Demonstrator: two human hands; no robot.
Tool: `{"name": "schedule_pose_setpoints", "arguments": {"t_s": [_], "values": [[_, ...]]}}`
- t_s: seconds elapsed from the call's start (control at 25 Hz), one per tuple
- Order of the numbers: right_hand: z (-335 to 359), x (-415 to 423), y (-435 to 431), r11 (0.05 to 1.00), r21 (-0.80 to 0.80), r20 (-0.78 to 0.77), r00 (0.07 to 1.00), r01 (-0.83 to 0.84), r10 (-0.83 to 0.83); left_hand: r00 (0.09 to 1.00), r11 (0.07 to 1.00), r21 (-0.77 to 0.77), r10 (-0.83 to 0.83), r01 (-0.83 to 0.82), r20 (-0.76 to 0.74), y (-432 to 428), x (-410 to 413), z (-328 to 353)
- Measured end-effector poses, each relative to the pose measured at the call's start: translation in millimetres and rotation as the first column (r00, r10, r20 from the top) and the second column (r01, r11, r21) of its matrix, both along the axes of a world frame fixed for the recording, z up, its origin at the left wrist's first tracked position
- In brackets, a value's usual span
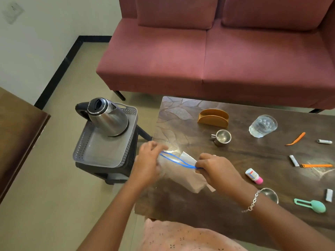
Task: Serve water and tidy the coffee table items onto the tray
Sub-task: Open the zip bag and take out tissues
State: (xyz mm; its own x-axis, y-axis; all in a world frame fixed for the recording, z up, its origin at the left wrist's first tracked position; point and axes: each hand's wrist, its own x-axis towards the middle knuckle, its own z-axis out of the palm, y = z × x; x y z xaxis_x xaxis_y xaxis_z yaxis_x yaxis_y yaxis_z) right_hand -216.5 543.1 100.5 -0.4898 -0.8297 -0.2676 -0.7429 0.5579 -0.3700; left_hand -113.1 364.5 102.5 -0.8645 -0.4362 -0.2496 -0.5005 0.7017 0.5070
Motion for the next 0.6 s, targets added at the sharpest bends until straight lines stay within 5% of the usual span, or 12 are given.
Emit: {"name": "schedule_pose_setpoints", "arguments": {"t_s": [0.08,0.28,0.6], "values": [[-11,-2,3,0.998,-0.019,0.074,0.995,-0.063,0.064,0.968,0.992,0.053,-0.120,0.111,0.222,-12,9,-9],[-53,-10,2,0.998,0.036,0.219,0.974,-0.059,0.050,0.931,0.988,0.056,-0.155,0.144,0.330,-14,4,-41],[-95,-26,-6,0.985,0.079,0.032,0.988,0.151,-0.154,0.910,0.980,-0.087,-0.129,0.177,0.393,-24,-34,-105]]}}
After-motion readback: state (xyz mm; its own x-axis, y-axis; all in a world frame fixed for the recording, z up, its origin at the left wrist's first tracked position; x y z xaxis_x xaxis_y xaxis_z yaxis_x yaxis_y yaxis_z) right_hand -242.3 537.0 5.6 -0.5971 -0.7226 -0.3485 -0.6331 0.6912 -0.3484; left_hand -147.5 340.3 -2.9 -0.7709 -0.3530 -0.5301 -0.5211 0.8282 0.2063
